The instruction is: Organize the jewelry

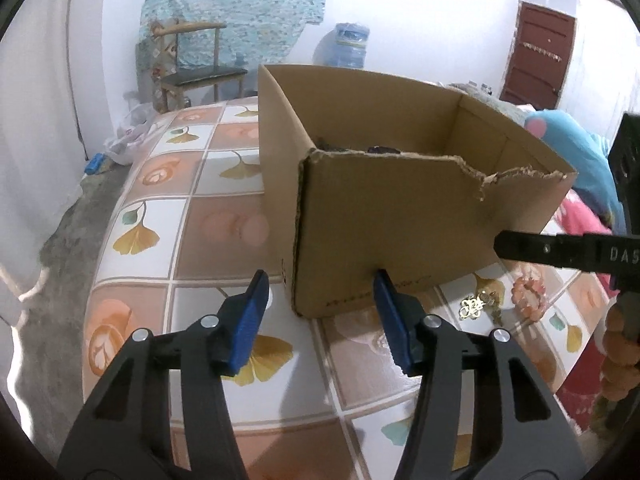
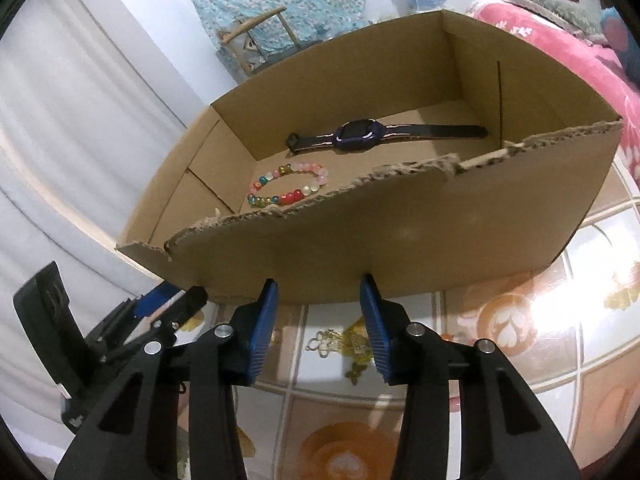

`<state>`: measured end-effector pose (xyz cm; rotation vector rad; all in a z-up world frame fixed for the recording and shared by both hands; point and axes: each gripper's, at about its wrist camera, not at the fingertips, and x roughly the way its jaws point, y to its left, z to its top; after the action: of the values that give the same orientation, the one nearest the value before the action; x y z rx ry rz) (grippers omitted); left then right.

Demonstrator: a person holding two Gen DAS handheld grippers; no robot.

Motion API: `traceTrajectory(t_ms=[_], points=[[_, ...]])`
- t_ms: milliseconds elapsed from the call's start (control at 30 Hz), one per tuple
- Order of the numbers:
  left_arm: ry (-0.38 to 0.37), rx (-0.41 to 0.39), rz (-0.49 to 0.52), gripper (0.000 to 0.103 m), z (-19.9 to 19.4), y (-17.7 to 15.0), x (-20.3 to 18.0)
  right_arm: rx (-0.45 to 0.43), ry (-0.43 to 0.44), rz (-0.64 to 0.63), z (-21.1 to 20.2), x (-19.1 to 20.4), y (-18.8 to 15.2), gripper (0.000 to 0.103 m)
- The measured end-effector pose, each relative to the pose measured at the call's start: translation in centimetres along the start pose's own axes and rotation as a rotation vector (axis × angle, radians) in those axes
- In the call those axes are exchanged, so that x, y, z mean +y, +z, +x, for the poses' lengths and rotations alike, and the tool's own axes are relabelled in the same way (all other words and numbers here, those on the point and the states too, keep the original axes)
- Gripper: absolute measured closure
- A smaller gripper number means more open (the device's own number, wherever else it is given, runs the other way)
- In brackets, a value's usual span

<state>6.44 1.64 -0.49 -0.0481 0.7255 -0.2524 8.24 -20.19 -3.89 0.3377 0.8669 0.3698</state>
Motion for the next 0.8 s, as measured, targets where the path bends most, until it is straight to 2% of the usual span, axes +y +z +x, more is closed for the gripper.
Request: traceTrajectory(t_ms=[33, 200, 300, 333, 467, 600, 733, 800], points=[[-0.003, -0.006, -0.005, 0.051, -0.2, -0.1, -0.1, 0.000, 0.007, -0.005, -0.5, -0.1, -0.2, 0.062], [-0.034, 0.058, -0.045, 0.026, -1.1, -2.4, -1.6, 0.004, -0.003, -0.078, -3.7, -0.8, -2.4, 0.061], [-0.009, 0.129, -0.023, 0.019, -0.5, -3.6, -2.8, 0.011, -0.051, -0.123, -4.9, -1.3, -4.1, 0.061], [0.016, 0.139, 0.012, 0.018, -0.2, -4.0, -3.6, 0.018, -0.064, -0.127, -5.3, -1.6, -4.8, 0.060], [0.112, 0.150, 0.121, 0.010, 0.5, -4.3, -5.5, 0.059, -0.103, -0.112, -4.9, -3.0, -6.2, 0.048], [0.104, 0.172, 0.081, 0.008, 1.2, -3.8, -5.1, 0.071, -0.135, -0.092, -4.6, -4.5, -6.7, 0.034], [0.114, 0.159, 0.077, 0.007, 1.4, -3.8, -5.2, 0.062, -0.187, -0.169, -3.7, -4.2, -6.1, 0.026], [0.122, 0.150, 0.074, 0.007, 1.3, -4.1, -5.0, 0.067, -0.196, -0.226, -3.3, -3.7, -6.3, 0.017]])
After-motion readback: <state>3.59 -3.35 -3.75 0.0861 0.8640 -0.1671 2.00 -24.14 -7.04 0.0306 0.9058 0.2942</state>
